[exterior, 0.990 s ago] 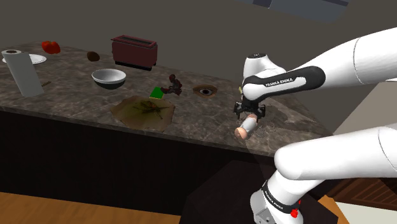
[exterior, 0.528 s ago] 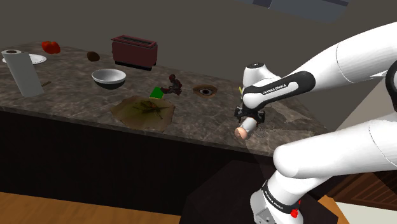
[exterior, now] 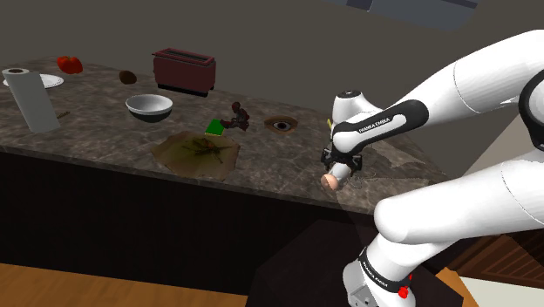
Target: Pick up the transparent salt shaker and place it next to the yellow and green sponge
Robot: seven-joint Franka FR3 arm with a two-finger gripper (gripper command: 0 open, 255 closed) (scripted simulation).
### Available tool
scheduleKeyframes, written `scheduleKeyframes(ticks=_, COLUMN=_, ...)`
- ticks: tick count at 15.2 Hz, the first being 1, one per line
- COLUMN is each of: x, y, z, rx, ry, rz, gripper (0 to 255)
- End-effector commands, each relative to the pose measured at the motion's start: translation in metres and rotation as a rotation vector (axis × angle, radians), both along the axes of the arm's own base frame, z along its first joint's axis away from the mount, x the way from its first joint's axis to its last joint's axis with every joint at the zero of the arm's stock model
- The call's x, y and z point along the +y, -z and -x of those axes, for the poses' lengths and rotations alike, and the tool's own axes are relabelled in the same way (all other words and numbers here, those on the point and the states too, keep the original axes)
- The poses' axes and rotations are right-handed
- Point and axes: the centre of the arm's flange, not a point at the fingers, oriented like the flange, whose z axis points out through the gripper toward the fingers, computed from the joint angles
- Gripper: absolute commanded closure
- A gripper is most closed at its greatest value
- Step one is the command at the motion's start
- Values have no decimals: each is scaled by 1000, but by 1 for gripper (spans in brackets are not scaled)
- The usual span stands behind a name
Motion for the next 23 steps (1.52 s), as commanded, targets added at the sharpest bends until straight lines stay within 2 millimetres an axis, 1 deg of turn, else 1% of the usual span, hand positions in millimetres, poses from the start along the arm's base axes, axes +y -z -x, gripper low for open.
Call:
scheduleKeyframes(ticks=1, x=0, y=0, z=0, rx=0, ry=0, rz=0, gripper=0)
scheduleKeyframes(ticks=2, x=0, y=0, z=0, rx=0, ry=0, rz=0, gripper=255)
scheduleKeyframes(ticks=11, x=0, y=0, z=0, rx=0, ry=0, rz=0, gripper=255)
scheduleKeyframes(ticks=23, x=0, y=-63, z=0, rx=0, ry=0, rz=0, gripper=255)
